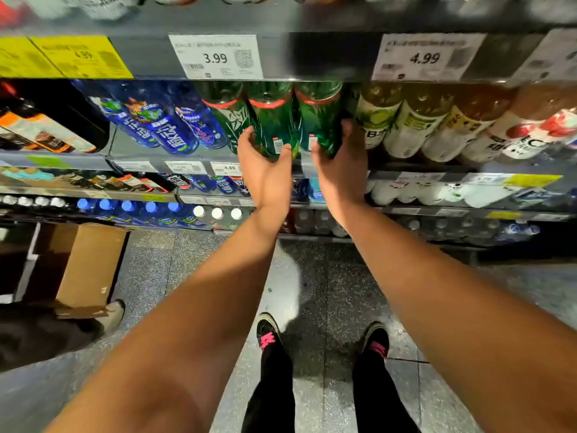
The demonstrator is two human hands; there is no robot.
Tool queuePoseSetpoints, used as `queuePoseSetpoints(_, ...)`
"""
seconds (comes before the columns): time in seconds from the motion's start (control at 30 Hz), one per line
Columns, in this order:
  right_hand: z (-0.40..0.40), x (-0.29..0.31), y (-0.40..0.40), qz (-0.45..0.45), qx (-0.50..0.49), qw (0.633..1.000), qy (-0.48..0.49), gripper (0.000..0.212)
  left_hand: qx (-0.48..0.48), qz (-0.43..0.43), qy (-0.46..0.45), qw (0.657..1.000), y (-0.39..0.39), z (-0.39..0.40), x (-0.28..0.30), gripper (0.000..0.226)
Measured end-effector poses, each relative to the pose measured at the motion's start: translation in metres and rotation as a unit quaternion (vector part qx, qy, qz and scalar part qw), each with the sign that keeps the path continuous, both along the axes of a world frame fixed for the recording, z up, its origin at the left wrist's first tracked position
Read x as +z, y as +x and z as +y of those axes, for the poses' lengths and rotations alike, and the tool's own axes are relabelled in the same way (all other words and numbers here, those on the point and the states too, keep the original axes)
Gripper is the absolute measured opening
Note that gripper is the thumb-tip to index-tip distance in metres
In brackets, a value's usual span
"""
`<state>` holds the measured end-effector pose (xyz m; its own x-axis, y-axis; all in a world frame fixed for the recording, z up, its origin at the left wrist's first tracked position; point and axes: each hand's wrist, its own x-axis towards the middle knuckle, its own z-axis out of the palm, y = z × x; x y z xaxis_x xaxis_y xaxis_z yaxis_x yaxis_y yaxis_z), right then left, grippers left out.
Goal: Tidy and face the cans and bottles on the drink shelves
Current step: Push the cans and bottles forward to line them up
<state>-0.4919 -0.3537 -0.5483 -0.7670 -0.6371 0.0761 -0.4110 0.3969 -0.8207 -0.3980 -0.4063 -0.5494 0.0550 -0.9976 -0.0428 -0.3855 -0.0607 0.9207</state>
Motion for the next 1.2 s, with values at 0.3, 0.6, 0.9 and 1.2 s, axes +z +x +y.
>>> queuePoseSetpoints(0.3,-0.041,-0.005,0.005,-0.022,-0.049,0.997,-0.051,0.075,-0.078,-0.011,-0.037,0.996,0.010,-0.034,-0.011,0.053)
queuePoseSetpoints(0.6,-0.033,-0.004,0.017,0.011,-0.074,0.996,-0.056,0.074,-0.100,0.004,-0.091,0.991,0.018,-0.027,-0.010,0.050)
queuePoseSetpoints(0.9,-0.034,0.002,0.017,0.007,-0.082,0.996,-0.041,0.077,-0.045,-0.060,-0.078,0.994,0.035,-0.033,-0.002,0.030)
queuePoseSetpoints(1.2,-0.028,0.002,0.008,0.003,-0.069,0.996,-0.048,0.067,-0.074,-0.068,-0.037,0.994,-0.002,-0.022,0.008,0.056)
